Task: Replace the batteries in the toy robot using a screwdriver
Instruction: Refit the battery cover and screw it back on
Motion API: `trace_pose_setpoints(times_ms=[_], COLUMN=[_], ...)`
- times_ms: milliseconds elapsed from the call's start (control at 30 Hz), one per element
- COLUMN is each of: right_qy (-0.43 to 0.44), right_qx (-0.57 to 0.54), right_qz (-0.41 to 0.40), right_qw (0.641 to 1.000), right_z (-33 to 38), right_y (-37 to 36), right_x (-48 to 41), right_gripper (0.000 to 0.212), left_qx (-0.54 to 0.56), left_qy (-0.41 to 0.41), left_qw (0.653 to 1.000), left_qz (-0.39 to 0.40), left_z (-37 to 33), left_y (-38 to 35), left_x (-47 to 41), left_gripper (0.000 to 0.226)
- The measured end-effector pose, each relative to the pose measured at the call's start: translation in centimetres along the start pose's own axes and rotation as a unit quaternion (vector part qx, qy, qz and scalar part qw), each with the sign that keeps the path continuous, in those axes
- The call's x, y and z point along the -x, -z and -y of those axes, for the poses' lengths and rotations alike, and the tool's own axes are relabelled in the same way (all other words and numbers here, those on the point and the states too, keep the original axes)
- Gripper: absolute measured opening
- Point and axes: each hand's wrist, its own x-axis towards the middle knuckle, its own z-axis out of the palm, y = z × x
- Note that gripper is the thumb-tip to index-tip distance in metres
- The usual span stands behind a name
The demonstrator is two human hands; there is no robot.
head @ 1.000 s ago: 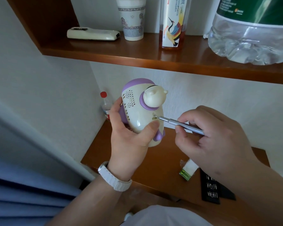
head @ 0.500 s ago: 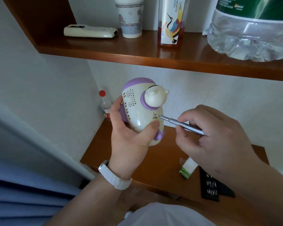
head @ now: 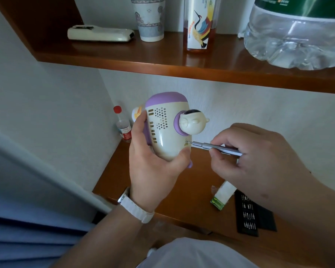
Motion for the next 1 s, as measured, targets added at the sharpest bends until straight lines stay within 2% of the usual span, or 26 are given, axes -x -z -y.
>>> trace_pose_setpoints(times_ms=[367, 633, 833, 1000], right_qy=[-0.065, -0.037, -0.014, -0.023], right_qx=[-0.007, -0.008, 0.018, 0.04], right_qz=[0.009, 0.008, 0.009, 0.025], right_qw=[0.998, 0.999, 1.0, 0.999], right_z=[-0.4, -0.8, -1.5, -1.3], right_y=[-0.3, -0.3, -0.6, -0.4], right_x=[0.0, -0.3, -0.6, -0.7], right_gripper=[0.014, 0.014, 0.029, 0.015], left_qx=[-0.032, -0.028, -0.02, -0.026], left_qy=[-0.009, -0.005, 0.004, 0.012], left_qw=[0.999, 1.0, 1.0, 0.999], left_qz=[-0.002, 0.003, 0.01, 0.014], left_z=[0.5, 0.4, 0.8, 0.9], left_y=[-0.6, -0.9, -1.3, -1.7], left_x=[-0.6, -0.8, -1.0, -1.2], left_gripper=[0.105, 0.103, 0.104, 0.104])
